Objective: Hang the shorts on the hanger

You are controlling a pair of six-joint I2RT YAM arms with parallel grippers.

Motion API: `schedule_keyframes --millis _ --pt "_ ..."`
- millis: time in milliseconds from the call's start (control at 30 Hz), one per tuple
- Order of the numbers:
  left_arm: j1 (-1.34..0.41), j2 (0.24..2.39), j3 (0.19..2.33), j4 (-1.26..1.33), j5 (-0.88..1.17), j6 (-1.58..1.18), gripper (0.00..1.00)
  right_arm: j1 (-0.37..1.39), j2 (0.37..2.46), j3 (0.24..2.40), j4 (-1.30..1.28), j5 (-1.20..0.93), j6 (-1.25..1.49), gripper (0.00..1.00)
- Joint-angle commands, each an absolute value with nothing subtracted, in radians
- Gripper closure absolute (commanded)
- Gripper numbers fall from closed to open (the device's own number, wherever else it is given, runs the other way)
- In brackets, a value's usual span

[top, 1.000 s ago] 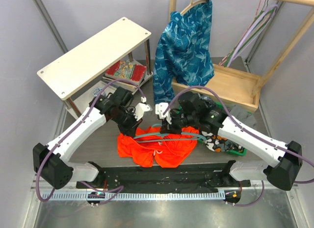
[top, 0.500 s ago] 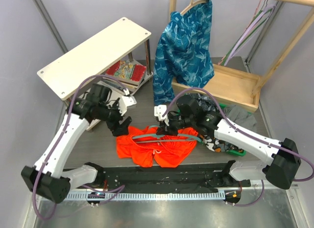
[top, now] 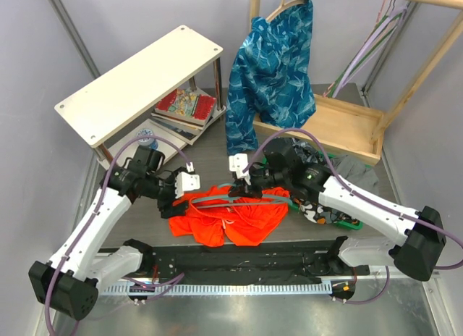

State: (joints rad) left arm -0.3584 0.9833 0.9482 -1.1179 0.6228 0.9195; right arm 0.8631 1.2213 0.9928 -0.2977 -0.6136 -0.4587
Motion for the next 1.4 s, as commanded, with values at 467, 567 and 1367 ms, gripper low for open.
schedule_keyframes --millis 467,567,1367 --pt "-0.453 1.065 0.979 -0.908 0.585 0.516 1.0 0.871 1.132 1.043 -0.094 -0.553 -0.388 0.59" --pt "-0.437 1.068 0.996 -0.882 0.563 0.408 1.0 0.871 1.08 1.037 -0.147 -0.364 -0.313 0.24" --pt "-0.419 1.195 1.083 -0.874 0.52 0.268 1.0 1.357 1.094 0.729 -0.048 0.362 -0.505 0.09"
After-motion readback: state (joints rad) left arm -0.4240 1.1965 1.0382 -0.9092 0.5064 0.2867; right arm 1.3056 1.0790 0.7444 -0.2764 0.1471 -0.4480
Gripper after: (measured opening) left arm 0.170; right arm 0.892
